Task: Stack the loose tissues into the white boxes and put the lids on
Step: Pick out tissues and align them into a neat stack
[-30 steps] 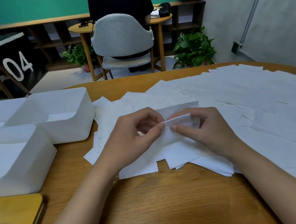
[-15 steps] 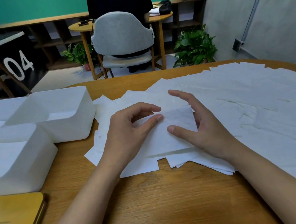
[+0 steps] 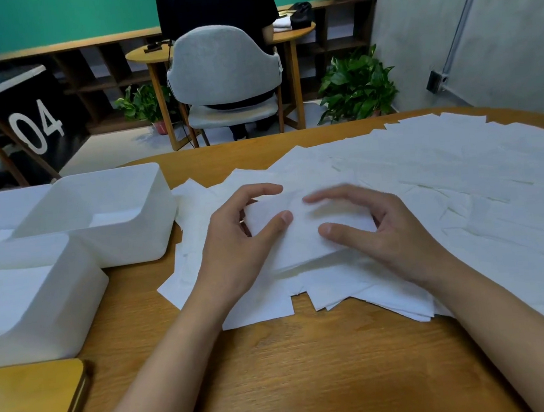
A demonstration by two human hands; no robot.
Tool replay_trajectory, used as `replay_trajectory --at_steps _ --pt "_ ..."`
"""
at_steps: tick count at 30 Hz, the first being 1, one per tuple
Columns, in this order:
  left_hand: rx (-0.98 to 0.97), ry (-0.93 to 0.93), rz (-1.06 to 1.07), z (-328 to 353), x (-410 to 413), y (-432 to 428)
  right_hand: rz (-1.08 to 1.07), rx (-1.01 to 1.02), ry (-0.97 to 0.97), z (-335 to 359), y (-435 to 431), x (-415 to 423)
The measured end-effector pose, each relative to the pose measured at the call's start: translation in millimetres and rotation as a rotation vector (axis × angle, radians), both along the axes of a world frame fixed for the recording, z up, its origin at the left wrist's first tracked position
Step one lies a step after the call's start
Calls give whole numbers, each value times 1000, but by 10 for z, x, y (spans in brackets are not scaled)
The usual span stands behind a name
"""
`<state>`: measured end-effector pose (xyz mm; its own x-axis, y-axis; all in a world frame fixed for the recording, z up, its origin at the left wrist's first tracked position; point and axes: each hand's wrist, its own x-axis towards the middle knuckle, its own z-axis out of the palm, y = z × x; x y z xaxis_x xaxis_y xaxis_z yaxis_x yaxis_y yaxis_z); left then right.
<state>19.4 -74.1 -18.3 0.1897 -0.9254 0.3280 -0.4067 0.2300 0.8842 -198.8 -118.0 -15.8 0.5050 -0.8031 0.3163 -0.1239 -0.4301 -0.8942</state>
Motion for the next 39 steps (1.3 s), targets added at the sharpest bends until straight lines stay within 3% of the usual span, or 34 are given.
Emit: replay_trajectory --at_steps 15,19,22,26,39 --pt "-29 64 -28 -2 -65 18 -77 76 -41 -70 -120 -63" --pt "-156 -215 51 -73 -57 20 -250 53 -95 -119 -192 -89" --pt "-162 -409 -165 -117 -88 38 -321 39 -79 -120 -207 -95" --pt "-13 -589 -408 -241 -175 81 -313 32 -47 -122 -195 -75" --pt "-102 -382 -293 -188 -196 77 -200 53 17 -101 -159 -55"
